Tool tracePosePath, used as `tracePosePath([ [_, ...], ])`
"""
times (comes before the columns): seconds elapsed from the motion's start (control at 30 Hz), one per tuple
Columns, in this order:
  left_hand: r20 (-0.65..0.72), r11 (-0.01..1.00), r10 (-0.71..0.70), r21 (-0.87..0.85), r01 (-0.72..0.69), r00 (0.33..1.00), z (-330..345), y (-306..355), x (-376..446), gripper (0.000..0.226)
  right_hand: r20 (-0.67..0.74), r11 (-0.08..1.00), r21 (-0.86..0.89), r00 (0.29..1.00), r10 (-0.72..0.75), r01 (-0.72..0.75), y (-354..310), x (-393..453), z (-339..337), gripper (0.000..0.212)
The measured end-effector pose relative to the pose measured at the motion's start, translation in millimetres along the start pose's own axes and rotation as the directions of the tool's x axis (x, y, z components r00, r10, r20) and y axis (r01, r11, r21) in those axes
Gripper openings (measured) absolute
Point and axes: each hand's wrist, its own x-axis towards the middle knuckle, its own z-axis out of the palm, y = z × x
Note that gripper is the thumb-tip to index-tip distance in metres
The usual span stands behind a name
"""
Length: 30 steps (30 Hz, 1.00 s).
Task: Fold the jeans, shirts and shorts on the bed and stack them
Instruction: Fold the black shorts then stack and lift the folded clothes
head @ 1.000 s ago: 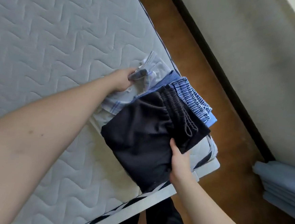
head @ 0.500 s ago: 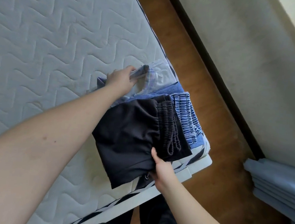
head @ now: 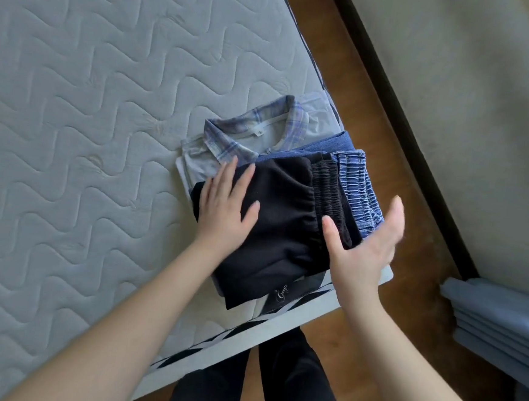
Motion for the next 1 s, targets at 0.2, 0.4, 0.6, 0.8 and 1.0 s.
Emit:
tracePosePath([
  [0.2, -0.005, 0.957, -0.282, -0.071, 0.281, 0.959, 20, 1, -48, 0.070, 0.437, 0.730, -0.488, 0.858, -0.270, 0.478, -3, 46, 41, 0.094],
  [0.4, 0.223, 0.546, -0.570, -0.616, 0.567, 0.791, 17, -27, -57, 0.084, 0.348, 0.847, -0.522, 0.882, 0.318, -0.099, 18, 91, 31, 0.151],
  [0.6, 0.489, 0.075, -0.653, -0.718, 0.692, 0.578, 28, -45, -59, 0.069, 0.419, 0.809, -0.585, 0.835, 0.358, -0.053, 26, 112, 37, 0.152],
  [0.8, 0.427, 0.065, -0.762, -0.698, 0.714, 0.487, 34, -20, -58, 0.078, 0.435, 0.874, -0.487, 0.869, 0.235, 0.007, 28, 122, 37, 0.147],
  [1.0, 0.492, -0.070, -0.696, -0.771, 0.633, 0.523, 8, -4, -61, 0.058, 0.594, 0.962, -0.259, 0.799, 0.091, 0.082, 23, 131, 12, 0.094],
])
